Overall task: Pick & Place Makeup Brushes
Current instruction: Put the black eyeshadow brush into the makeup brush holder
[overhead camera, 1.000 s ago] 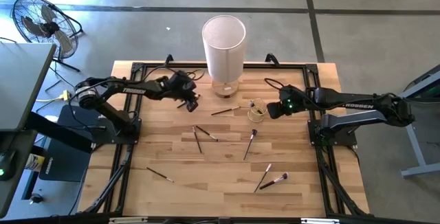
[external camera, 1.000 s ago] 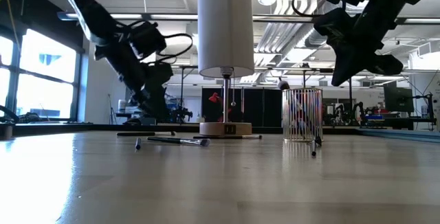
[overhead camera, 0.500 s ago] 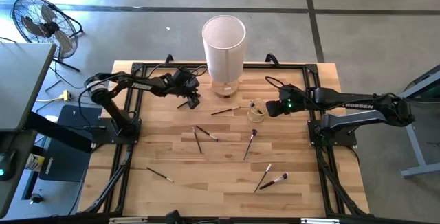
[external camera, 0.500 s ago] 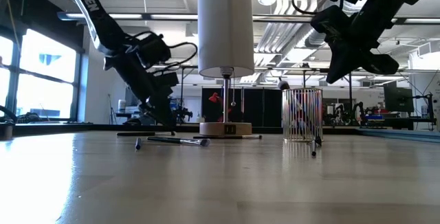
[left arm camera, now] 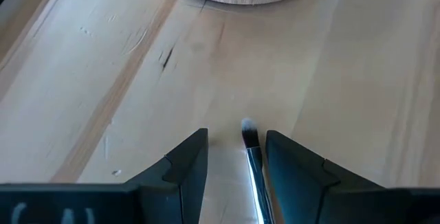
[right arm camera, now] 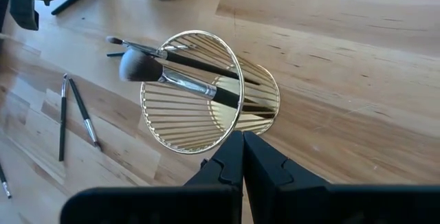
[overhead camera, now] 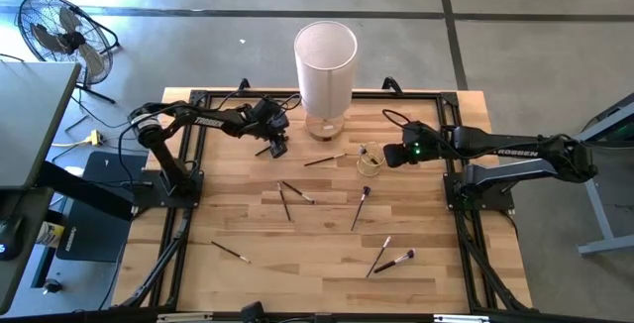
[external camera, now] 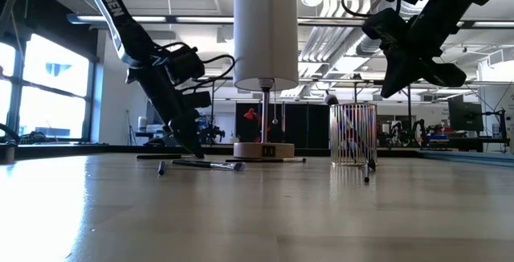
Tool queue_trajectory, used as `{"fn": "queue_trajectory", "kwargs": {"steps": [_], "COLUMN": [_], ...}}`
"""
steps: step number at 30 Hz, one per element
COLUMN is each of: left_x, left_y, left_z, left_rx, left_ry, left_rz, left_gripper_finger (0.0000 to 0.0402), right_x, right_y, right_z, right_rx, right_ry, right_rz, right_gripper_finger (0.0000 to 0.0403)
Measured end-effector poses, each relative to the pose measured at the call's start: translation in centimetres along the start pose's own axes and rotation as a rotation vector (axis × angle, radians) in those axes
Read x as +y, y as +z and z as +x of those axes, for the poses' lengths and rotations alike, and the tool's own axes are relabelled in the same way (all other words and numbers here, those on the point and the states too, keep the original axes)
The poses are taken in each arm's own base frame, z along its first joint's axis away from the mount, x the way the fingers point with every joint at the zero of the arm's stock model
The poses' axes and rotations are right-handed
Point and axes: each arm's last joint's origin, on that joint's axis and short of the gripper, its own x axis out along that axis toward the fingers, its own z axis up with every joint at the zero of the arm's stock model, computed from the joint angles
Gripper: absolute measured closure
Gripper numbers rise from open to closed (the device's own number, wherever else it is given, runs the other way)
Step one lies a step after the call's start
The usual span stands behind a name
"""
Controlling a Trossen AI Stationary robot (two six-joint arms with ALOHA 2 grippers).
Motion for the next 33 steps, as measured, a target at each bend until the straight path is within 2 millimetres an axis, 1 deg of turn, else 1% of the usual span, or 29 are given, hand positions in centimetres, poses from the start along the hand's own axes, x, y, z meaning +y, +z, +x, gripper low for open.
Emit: {"fn": "queue_trajectory", "kwargs": {"steps": [3, 6, 8, 11, 12, 16, 19, 23, 26, 30, 33], "left_x": [0.0, 0.0, 0.0, 0.1, 0.1, 0.2, -0.1, -1.1, -2.3, -4.1, -5.6], "left_y": [0.0, 0.0, 0.0, 0.0, 0.0, -0.3, -0.9, -2.4, -4.0, -5.7, -5.5], "left_z": [0.0, 0.0, 0.0, 0.0, 0.0, -0.1, -0.8, -2.7, -5.2, -9.1, -12.1], "left_rx": [-0.001, -0.001, -0.001, 0.004, 0.006, 0.053, 0.102, 0.115, 0.070, -0.109, -0.363], "left_ry": [-0.001, -0.004, -0.003, 0.019, 0.026, 0.071, 0.025, -0.013, -0.017, -0.058, -0.104], "left_rz": [0.000, -0.011, -0.018, -0.030, -0.044, -0.143, -0.196, -0.269, -0.330, -0.425, -0.489], "left_gripper_finger": [0.0256, 0.0277, 0.0306, 0.0370, 0.0384, 0.0393, 0.0396, 0.0398, 0.0399, 0.0400, 0.0401], "right_x": [0.0, 0.0, 0.0, 0.0, 0.0, 0.0, 0.0, 0.0, -0.1, -0.1, 0.2], "right_y": [0.0, 0.0, 0.0, 0.0, 0.0, 0.0, 0.0, 0.0, -0.1, -0.5, -0.9], "right_z": [0.0, 0.0, 0.0, 0.0, 0.0, 0.0, 0.0, 0.0, 0.0, 0.0, -0.2], "right_rx": [0.000, 0.000, 0.000, 0.000, 0.000, 0.000, 0.000, 0.001, 0.015, 0.073, 0.076], "right_ry": [0.000, 0.000, 0.000, 0.000, 0.000, 0.000, 0.000, -0.001, -0.001, 0.015, 0.027], "right_rz": [0.000, 0.000, 0.000, 0.000, 0.000, -0.003, -0.024, -0.050, -0.088, -0.148, -0.213], "right_gripper_finger": [0.0402, 0.0401, 0.0401, 0.0402, 0.0402, 0.0401, 0.0402, 0.0401, 0.0402, 0.0401, 0.0402]}}
